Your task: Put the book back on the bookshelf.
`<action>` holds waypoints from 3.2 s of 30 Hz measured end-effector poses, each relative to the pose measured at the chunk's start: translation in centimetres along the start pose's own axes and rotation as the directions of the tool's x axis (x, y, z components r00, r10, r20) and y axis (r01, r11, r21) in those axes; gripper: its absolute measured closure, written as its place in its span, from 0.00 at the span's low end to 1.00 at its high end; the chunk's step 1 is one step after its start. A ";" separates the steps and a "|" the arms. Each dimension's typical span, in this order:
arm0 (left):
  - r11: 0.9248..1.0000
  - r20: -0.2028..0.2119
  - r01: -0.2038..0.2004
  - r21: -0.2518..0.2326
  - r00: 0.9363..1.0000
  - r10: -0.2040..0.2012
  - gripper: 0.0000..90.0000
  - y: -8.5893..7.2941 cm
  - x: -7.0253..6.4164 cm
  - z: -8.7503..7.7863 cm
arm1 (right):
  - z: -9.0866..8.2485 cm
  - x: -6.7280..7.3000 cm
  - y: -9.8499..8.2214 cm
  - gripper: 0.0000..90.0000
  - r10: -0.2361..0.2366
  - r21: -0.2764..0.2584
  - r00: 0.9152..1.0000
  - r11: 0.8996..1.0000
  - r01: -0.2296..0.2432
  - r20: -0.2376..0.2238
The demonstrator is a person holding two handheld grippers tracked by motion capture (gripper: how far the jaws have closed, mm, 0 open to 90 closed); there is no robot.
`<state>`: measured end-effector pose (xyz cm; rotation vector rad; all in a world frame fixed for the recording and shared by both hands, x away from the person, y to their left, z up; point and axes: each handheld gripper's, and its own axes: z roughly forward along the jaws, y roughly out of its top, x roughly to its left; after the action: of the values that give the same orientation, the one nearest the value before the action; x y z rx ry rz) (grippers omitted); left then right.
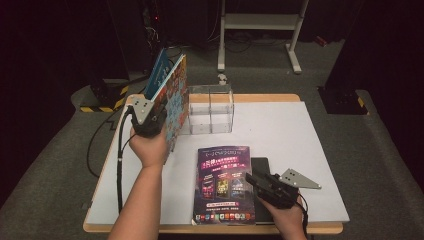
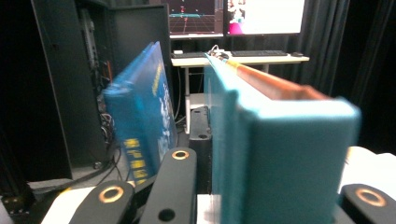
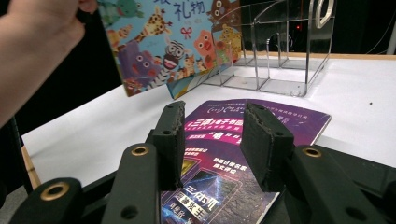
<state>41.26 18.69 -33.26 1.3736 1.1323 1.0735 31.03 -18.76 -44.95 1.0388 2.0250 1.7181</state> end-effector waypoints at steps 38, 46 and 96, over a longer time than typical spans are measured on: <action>0.998 0.008 -0.038 0.045 0.999 0.038 0.84 -3.7 0.9 -2.2 | 0.3 0.5 -0.7 0.66 -0.004 0.028 1.000 1.000 0.004 -0.010; 0.996 0.018 -0.059 0.066 0.998 0.058 0.84 -3.9 0.5 -3.3 | 0.2 0.5 -0.7 0.66 0.000 0.025 1.000 1.000 0.000 -0.009; 0.987 -0.127 0.004 0.159 0.992 0.017 0.88 -6.0 -1.6 -1.5 | 0.5 0.5 -0.8 0.66 0.013 0.027 0.999 1.000 -0.011 -0.045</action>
<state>39.00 17.60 -39.18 1.4496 1.3324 1.1082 30.72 -18.05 -45.66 1.0314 2.0791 1.7403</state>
